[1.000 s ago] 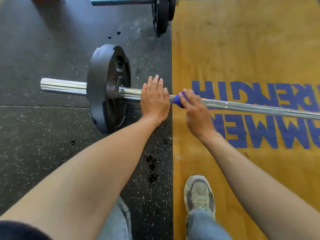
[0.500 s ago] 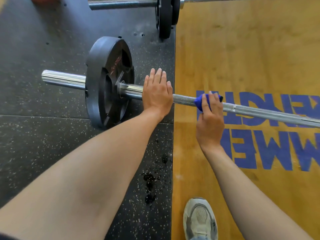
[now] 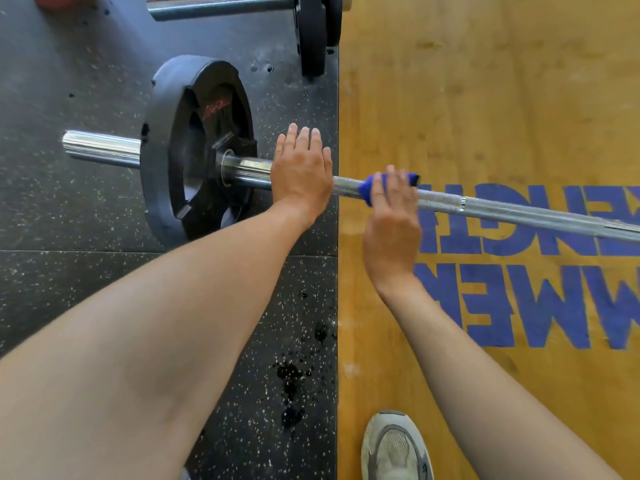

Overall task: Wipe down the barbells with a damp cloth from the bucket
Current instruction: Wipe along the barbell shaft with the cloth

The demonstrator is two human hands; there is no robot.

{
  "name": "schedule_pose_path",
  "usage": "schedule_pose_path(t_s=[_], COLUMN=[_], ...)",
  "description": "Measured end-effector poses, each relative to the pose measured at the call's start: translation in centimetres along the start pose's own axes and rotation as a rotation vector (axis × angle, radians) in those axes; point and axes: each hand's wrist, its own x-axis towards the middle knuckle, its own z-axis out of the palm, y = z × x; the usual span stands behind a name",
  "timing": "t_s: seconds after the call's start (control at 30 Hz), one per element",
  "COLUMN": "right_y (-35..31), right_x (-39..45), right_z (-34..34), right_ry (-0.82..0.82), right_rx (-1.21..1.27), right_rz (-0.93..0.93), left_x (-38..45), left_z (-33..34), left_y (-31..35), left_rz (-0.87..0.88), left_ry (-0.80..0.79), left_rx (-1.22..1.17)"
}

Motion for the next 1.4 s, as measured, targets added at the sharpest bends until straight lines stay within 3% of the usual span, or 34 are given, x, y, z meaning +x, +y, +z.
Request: schedule_pose_path(t_s=[0.07, 0.13, 0.27, 0.33, 0.43, 0.53, 0.6, 0.7, 0.87, 1.0, 1.17, 1.23, 1.33, 1.4], right_y=[-0.4, 1.5, 6.7, 5.3, 2.3, 4.3, 6.6, 4.5, 4.9, 5.9, 3.7, 5.7, 5.4, 3.6], right_x=[0.3, 0.3, 0.0, 0.2, -1.0, -1.5, -1.8, -2.8, -3.4, -4.4, -6.3, -6.5, -7.4, -8.3], right_z=[0.5, -0.4, -2.5, -2.0, -1.0, -2.2, -3.5, -3.6, -4.6, -6.4, -6.4, -7.6, -8.5, -8.2], right_ry=[-0.051, -0.047, 0.098, 0.112, 0.033, -0.039, 0.016, 0.051, -0.066, -0.04, -0.129, -0.108, -0.109, -0.155], right_rx=[-0.007, -0.052, -0.169, -0.185, -0.134, -0.136, -0.157, -0.196, -0.235, -0.268, -0.186, -0.235, -0.245, -0.167], right_rz=[-0.172, -0.191, 0.16, 0.217, -0.06, -0.286, -0.131, 0.122, -0.24, 0.127, -0.18, -0.126, 0.146, 0.037], left_x=[0.4, 0.6, 0.2, -0.2, -1.3, -2.4, -3.4, -4.8, -6.8, -8.5, -11.2, -12.4, -14.2, -15.3], left_z=[0.0, 0.1, 0.2, 0.3, 0.4, 0.2, 0.3, 0.4, 0.8, 1.0, 0.7, 0.6, 0.7, 0.7], left_y=[-0.1, -0.2, -0.1, 0.1, -0.2, -0.5, -0.7, -0.7, -0.9, -1.2, -1.4, -1.5, -1.5, -1.5], left_rz=[-0.013, -0.021, -0.024, -0.035, -0.033, -0.031, -0.027, -0.026, -0.032, -0.023, 0.004, 0.012, -0.001, 0.012], left_ry=[-0.008, 0.002, 0.015, 0.047, 0.067, 0.102, 0.125, 0.188, 0.239, 0.252, 0.232, 0.227, 0.206, 0.204], left_rx=[-0.007, 0.002, -0.001, 0.019, 0.016, 0.005, 0.009, -0.016, -0.026, -0.016, -0.05, -0.053, -0.062, -0.059])
